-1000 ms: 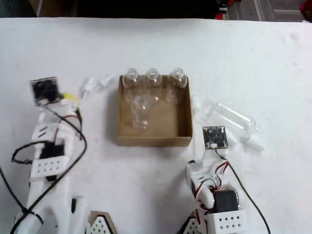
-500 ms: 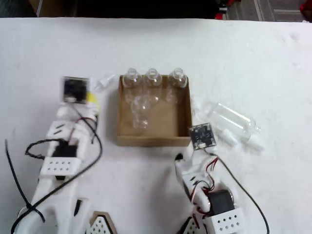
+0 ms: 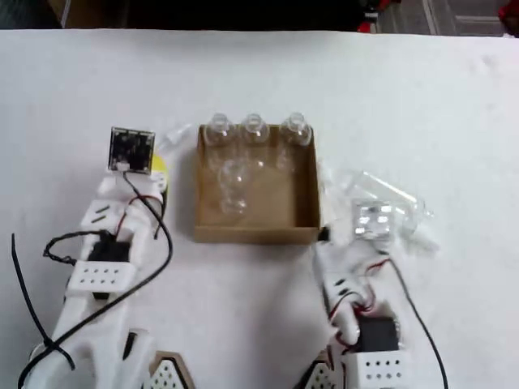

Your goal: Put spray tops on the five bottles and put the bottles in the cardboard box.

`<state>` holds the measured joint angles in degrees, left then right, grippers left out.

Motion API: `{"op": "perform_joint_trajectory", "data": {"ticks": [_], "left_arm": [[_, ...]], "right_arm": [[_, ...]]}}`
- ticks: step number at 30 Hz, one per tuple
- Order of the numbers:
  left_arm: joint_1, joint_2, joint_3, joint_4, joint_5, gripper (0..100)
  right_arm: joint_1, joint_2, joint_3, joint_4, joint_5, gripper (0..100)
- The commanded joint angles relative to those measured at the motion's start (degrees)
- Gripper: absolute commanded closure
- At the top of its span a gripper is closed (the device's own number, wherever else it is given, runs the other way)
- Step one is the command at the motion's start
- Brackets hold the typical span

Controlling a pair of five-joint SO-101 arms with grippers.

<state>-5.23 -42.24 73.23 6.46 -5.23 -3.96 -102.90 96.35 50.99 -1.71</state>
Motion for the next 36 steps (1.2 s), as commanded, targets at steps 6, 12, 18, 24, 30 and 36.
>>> {"op": "perform_joint_trajectory", "data": {"ticks": [6, 12, 18, 24, 30, 36], "left_arm": [[-0.48, -1.8, 3.34, -6.77, 0.53, 94], [-0.48, -1.98, 3.52, -7.3, 0.62, 94], [0.04, -2.15, 3.52, -7.3, 0.62, 94], [2.24, -1.89, 3.69, -7.3, 0.26, 94], [2.24, -1.89, 3.69, -7.21, 0.26, 94], [2.24, -1.89, 3.69, -7.21, 0.26, 94]], "right_arm": [[26.77, -0.31, 0.44, -11.12, -0.44, 83.2], [29.23, -0.31, 0.44, -10.86, -0.18, 83.2], [29.41, -0.31, 0.44, -9.71, 0.09, 83.2], [29.23, -0.4, -5.1, -0.04, 5.98, 83.2], [28.18, -0.31, -11.16, 1.63, 6.51, 83.2], [21.23, -0.13, -22.07, 8.84, 6.07, 83.2]]}}
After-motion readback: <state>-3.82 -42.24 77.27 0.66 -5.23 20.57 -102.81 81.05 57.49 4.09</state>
